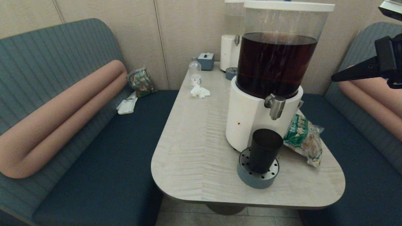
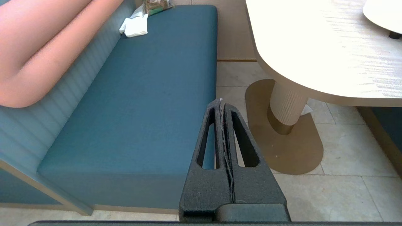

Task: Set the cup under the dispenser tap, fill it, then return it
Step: Turn on the faucet

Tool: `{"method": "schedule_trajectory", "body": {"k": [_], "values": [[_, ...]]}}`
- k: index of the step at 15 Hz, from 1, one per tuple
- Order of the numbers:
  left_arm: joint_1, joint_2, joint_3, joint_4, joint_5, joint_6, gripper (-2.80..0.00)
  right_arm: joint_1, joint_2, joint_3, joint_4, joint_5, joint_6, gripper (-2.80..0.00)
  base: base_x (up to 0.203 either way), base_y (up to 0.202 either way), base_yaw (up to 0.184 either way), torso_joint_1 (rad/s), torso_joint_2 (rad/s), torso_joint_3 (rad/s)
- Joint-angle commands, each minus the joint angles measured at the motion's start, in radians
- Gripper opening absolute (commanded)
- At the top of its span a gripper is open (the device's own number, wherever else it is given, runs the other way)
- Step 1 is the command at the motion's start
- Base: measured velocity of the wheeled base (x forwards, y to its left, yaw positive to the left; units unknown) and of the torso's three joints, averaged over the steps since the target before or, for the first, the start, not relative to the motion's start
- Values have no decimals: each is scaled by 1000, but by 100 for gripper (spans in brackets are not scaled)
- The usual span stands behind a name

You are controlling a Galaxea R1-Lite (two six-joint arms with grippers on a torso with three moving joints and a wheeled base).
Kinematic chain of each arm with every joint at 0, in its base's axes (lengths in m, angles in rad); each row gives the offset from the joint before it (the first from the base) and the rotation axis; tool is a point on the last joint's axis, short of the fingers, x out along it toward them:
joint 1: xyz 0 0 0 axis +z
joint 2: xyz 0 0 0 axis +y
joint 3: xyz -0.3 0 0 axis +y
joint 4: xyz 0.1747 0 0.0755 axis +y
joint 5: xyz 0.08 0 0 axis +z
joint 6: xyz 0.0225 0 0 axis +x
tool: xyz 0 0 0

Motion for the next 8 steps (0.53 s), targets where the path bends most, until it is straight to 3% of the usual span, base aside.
{"method": "schedule_trajectory", "body": {"k": [1, 5, 8], "values": [[1, 0, 0, 0, 0, 0, -280, 39, 41, 2, -11, -14, -3, -280, 0, 0, 0, 0, 0, 0], [0, 0, 0, 0, 0, 0, -280, 143, 67, 11, -53, -211, -83, -280, 0, 0, 0, 0, 0, 0], [1, 0, 0, 0, 0, 0, -280, 211, 91, 6, -54, -257, -77, -280, 0, 0, 0, 0, 0, 0]]}}
